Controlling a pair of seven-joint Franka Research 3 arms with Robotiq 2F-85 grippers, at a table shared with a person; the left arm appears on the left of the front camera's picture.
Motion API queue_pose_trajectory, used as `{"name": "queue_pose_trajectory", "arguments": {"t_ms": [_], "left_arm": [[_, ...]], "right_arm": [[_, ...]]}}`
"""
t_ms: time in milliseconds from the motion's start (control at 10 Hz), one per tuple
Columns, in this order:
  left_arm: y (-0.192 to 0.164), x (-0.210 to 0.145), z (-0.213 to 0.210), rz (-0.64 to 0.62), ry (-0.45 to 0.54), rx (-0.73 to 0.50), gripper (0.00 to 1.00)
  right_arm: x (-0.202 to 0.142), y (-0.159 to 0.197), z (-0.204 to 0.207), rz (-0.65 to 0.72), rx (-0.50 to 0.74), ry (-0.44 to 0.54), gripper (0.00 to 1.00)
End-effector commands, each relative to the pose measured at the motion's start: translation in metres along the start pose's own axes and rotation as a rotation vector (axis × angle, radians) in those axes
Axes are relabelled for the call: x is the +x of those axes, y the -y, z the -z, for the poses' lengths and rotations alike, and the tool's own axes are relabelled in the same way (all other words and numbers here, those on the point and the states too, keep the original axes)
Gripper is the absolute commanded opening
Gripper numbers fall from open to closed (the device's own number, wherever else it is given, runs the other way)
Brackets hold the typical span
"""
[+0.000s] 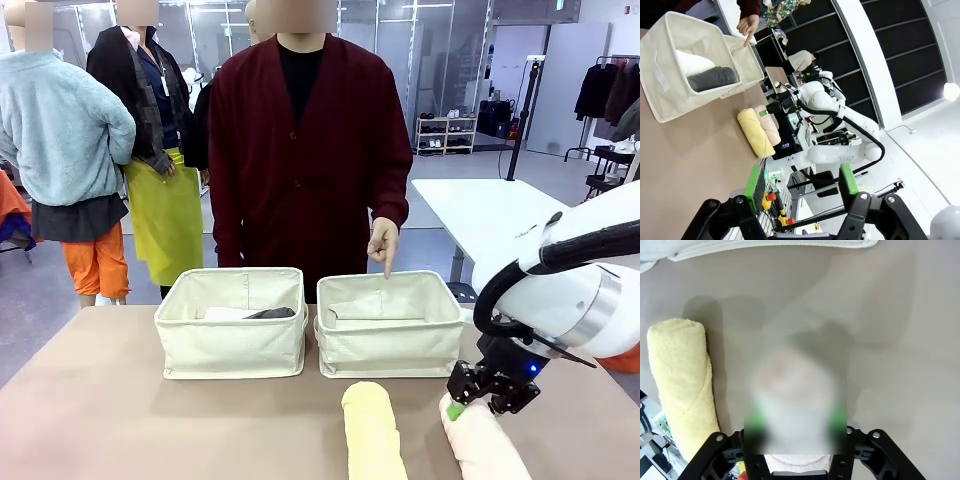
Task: Divide the towels into two baskets.
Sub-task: Pick up one hotel-folded towel from the bottom of the table and place it in the Fabric basket indicated by the person.
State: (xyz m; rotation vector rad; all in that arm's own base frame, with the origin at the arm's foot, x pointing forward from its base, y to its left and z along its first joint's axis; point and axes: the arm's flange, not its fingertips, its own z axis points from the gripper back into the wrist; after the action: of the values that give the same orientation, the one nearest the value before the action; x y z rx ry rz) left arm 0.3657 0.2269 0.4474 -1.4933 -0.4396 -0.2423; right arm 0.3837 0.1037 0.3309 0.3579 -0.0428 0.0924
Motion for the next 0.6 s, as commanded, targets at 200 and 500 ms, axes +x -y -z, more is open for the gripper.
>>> {"name": "queue_pose_trajectory", "arguments": {"t_ms": [200,500], "left_arm": [[0.005,-0.005,-0.001,0.003,-0.006,-0.002,0.76],[0.005,-0.005,-0.001,0.003,-0.006,-0.002,0.76]], "right_arm": [[-0.113,0.007,-0.007,0.014,-0.002,0.026,0.0],[-0.098,-0.032,-0.065,-0.228,0.045,0.008,0.0]]}}
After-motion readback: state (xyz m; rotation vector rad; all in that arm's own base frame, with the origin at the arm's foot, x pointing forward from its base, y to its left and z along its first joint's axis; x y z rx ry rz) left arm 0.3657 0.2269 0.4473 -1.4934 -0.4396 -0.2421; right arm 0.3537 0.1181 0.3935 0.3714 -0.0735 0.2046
